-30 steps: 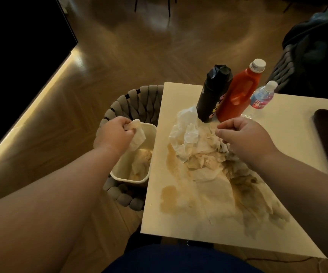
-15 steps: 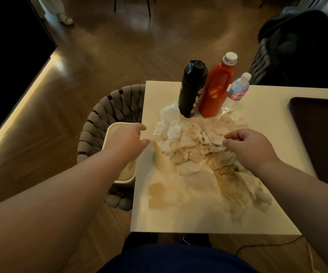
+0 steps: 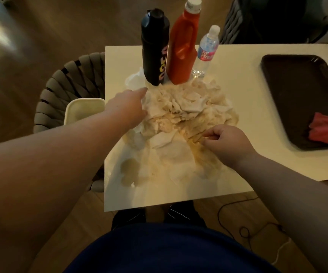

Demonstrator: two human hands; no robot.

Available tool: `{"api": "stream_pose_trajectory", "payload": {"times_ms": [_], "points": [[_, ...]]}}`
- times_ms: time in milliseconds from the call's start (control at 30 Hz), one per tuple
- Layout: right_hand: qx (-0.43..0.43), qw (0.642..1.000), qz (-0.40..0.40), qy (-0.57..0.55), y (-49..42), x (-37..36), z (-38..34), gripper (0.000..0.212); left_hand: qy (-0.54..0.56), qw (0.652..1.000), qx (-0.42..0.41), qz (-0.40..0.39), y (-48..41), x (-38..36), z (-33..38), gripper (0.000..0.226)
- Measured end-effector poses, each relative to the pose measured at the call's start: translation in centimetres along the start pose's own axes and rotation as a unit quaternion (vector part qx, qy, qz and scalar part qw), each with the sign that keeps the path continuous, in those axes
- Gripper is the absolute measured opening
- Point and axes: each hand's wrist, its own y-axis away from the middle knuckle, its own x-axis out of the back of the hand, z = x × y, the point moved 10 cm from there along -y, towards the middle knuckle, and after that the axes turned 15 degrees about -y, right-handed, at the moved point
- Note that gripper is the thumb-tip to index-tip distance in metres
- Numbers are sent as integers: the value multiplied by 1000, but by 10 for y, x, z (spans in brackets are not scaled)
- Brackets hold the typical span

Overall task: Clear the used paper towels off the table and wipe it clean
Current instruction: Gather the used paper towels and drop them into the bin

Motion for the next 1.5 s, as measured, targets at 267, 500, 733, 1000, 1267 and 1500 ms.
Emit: {"api": "stream_pose_trajectory", "payload": {"times_ms": [267,500,733,1000,1267,1500], "points": [[15,996,-59,72,-1,-38,4,39,17,1000,14,7,-6,1,-2,33],[-21,985,-93,144,-11,-58,10,44,64,993,-12,102,17,57,-14,28],[-41,982,-92,158,-12,-67,16,12,130,982,-29,132,37,95,-27,20],[-25,992,-77,99,-2,-55,-7,15,133,979,11,156,52,98,-62,16],[37,999,-36,-13,12,2,-74,12,157,974,98,134,61,60,-125,21],[48,996,-5,-76,4,18,-102,18,174,962,189,94,66,13,-171,24]]}}
